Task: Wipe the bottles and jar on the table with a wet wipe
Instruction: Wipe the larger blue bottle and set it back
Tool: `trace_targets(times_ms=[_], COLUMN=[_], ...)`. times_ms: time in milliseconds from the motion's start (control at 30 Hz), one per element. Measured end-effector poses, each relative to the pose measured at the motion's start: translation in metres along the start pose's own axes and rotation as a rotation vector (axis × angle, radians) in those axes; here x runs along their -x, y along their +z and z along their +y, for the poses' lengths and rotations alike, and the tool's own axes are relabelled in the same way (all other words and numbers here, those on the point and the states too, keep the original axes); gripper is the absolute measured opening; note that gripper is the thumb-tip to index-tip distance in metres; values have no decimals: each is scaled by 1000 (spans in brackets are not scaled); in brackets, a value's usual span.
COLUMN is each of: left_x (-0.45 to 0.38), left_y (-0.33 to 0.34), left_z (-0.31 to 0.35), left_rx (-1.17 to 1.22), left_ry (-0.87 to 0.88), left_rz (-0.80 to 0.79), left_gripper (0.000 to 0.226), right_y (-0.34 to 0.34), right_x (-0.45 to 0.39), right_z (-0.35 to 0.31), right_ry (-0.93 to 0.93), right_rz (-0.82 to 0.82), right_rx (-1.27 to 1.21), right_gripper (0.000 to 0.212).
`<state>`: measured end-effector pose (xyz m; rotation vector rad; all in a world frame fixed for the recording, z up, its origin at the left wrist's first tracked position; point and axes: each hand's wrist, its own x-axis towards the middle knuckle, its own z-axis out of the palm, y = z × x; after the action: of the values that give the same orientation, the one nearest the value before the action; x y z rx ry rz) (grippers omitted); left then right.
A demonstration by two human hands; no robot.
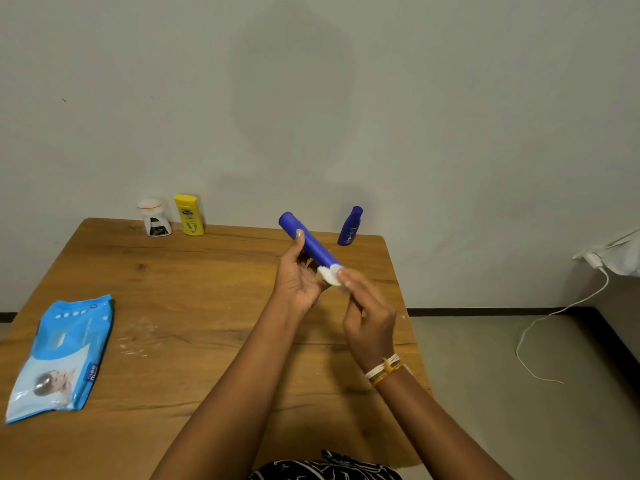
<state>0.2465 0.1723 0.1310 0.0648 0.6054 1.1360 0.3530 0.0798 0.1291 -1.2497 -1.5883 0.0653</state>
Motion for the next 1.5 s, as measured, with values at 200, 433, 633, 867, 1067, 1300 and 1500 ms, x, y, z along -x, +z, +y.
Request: trace_targets(times_ms=[200, 433, 633, 867, 1067, 1300, 1500], left_x=[4, 14, 8, -2, -2, -3, -5], left_y=[-7, -5, -13, -17, -22, -19, -25], left_z=[6, 2, 6, 12, 7, 8, 17], left_rx=[-49, -315, -192, -253, -422, -424, -397], left_ry=[6, 33, 6, -13, -11, 68, -31], left_rz=[-56, -181, -175, -2, -74, -88, -4], left_gripper=[35, 54, 52, 34, 46, 50, 54], right_y=[7, 30, 30, 6, 6, 44, 28], right_x=[-74, -104, -78, -19, -42, -85, -15], right_z=[-10, -11, -9, -22, -24, -19, -28], right_ry=[109, 277, 197, -127, 69, 38, -89], right_rz=[86, -215, -398, -488, -258, -430, -478], right_rx=[-147, -171, -63, 232, 78, 267, 320], right_gripper=[31, 30, 30, 45, 28, 31, 43])
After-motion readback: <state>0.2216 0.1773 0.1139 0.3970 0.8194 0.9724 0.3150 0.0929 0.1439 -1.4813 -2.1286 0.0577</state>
